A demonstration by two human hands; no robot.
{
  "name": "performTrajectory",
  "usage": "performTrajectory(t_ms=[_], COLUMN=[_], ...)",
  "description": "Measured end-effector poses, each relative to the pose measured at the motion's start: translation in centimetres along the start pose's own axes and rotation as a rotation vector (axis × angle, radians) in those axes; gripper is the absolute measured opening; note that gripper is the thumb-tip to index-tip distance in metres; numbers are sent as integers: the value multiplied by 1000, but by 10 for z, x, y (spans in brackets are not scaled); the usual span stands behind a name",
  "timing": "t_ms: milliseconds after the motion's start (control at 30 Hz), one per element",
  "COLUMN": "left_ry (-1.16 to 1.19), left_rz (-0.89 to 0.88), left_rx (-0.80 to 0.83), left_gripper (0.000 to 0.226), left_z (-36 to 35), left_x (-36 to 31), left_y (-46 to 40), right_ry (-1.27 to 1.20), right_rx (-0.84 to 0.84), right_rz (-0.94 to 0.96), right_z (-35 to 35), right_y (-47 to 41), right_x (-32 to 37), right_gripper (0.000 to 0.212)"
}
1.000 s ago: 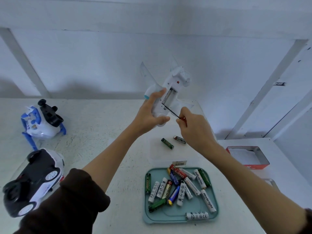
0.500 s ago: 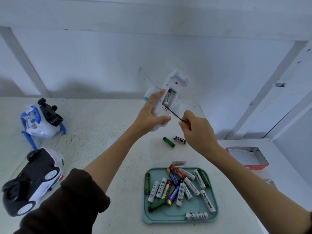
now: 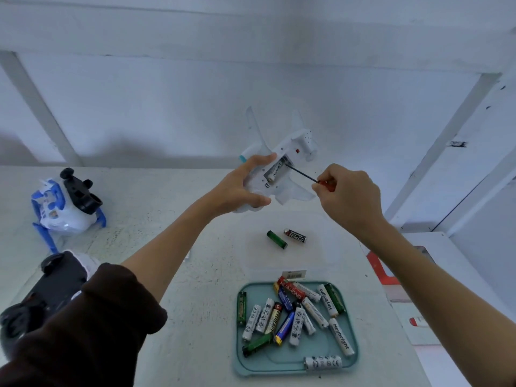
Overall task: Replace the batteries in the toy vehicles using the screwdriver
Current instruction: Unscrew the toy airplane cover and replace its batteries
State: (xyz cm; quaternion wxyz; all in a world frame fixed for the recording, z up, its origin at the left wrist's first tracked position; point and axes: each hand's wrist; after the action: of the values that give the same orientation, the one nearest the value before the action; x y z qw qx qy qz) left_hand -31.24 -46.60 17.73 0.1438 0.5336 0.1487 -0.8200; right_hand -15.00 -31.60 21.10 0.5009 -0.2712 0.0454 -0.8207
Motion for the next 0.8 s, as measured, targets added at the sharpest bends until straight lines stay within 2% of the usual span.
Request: performTrajectory(t_ms=[267,500,800], left_ry=[-124,-250,-309], left_rz=[11,-6,-36], left_rx=[70,62,61], left_gripper=[74,74,75], left_z=[1,-1,-8], left_x=[1,1,0], left_y=[-1,-6,-10], right_ry=[155,219,258], right_rx=[76,95,52], right_rz=[43,63,72], right_z=[1,0,-6], right_y=[-11,-10,0], right_x=[-1,-2,-4], right_gripper=[17,18,20])
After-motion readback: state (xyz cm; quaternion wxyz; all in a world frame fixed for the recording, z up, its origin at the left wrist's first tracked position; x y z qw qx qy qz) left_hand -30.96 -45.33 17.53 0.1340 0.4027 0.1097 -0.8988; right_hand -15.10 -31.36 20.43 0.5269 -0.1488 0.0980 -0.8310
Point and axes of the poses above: each hand's wrist, its own y-axis away from the middle knuckle, its own z-axis out of the back of the hand, x = y × z, and after that the axes turned 6 degrees about x, right-handed
